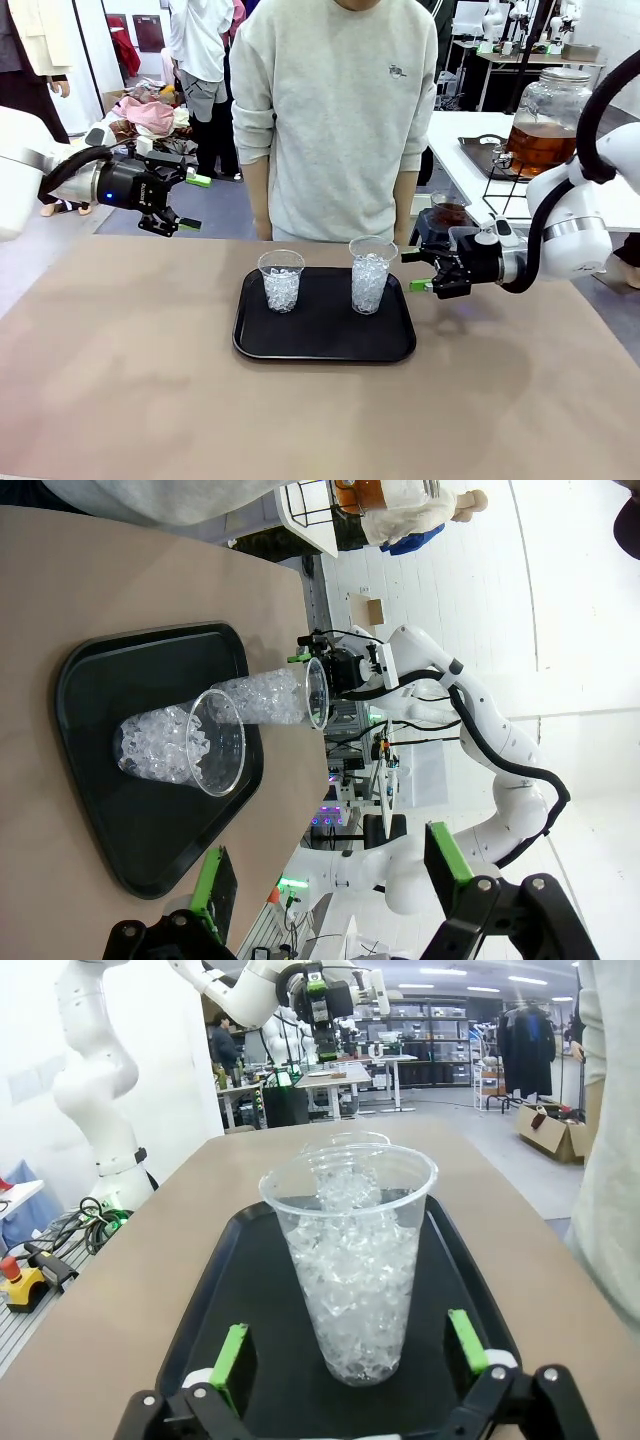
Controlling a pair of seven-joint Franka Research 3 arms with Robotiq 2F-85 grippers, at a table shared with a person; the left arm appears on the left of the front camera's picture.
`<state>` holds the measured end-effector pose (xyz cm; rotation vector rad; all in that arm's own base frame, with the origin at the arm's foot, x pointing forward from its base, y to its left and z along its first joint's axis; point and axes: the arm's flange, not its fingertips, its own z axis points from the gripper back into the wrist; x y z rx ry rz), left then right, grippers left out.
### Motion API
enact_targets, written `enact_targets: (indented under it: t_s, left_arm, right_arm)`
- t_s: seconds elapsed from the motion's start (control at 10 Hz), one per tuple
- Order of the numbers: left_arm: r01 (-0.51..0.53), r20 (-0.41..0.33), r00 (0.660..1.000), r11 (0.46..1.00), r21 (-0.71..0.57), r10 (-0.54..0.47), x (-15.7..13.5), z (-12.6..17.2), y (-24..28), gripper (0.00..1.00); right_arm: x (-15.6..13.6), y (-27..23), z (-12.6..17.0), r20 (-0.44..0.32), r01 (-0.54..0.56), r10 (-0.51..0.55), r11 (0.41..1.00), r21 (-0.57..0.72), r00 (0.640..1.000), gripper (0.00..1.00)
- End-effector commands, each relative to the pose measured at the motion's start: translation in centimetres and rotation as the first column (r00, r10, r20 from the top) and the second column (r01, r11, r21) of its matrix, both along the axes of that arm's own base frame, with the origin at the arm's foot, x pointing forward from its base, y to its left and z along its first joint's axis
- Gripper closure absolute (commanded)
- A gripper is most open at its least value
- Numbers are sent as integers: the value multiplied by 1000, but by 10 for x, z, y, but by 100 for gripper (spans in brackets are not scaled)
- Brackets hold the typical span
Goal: Pour the drink into the iced cup.
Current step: Pick up the iced cup indicated by the human and present it to them.
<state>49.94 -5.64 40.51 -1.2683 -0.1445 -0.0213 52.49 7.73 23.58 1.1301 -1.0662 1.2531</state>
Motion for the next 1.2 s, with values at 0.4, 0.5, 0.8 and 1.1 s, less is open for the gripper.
enact_targets:
  t_s: [0.4, 0.5, 0.8, 1.1]
  left_arm:
    - [-3, 3, 1000, 1000, 2, 3, 0, 1, 0, 0]
    - [-3, 3, 1000, 1000, 2, 3, 0, 1, 0, 0]
    - [-3, 3, 1000, 1000, 2, 3, 0, 1, 0, 0]
    - [-3, 3, 1000, 1000, 2, 3, 0, 1, 0, 0]
  right_arm:
    - [12, 31, -13, 33, -18, 17, 999, 44, 999, 0]
    - [13, 33, -14, 32, -20, 19, 999, 43, 999, 0]
    - [13, 37, -12, 24, -32, 31, 998, 50, 999, 0]
    - [12, 42, -11, 12, -43, 42, 998, 55, 999, 0]
